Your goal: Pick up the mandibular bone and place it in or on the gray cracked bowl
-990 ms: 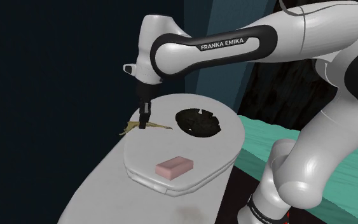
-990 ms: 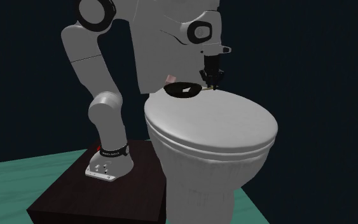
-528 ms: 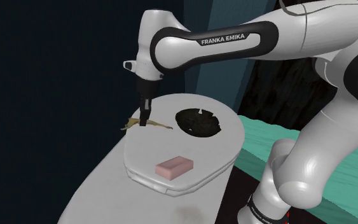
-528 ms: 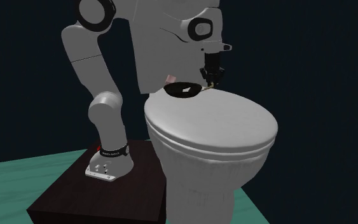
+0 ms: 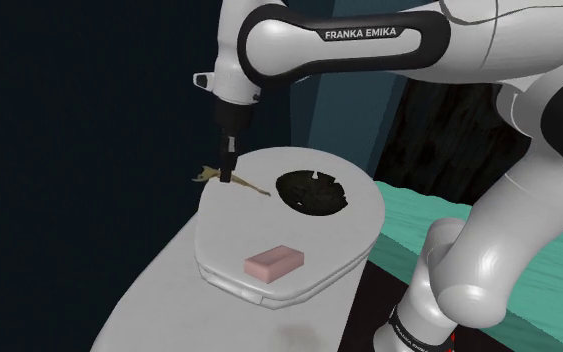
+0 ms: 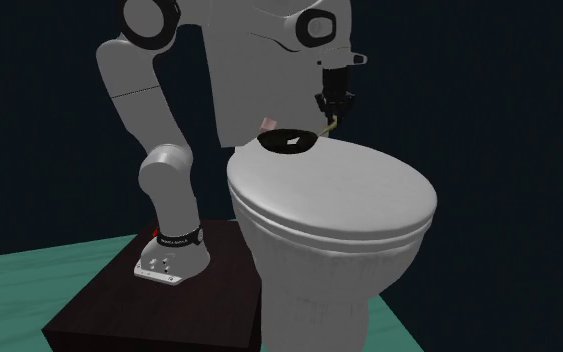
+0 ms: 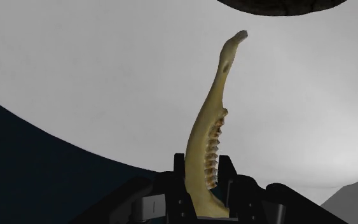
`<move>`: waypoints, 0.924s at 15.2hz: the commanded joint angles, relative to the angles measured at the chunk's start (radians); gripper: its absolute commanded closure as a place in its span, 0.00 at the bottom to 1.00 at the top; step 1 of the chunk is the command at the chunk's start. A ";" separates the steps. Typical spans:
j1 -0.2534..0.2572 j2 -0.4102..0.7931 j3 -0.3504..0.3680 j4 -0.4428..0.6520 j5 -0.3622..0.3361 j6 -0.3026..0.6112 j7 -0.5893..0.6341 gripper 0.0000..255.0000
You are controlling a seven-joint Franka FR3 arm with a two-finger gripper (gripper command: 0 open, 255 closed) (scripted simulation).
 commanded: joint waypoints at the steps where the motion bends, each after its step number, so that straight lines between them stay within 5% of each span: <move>1: 0.000 0.001 0.000 0.029 -0.001 -0.028 0.001 1.00; 11: -0.002 0.021 -0.002 0.181 -0.005 -0.161 0.006 1.00; 14: -0.015 -0.086 -0.033 0.071 0.006 -0.159 -0.042 1.00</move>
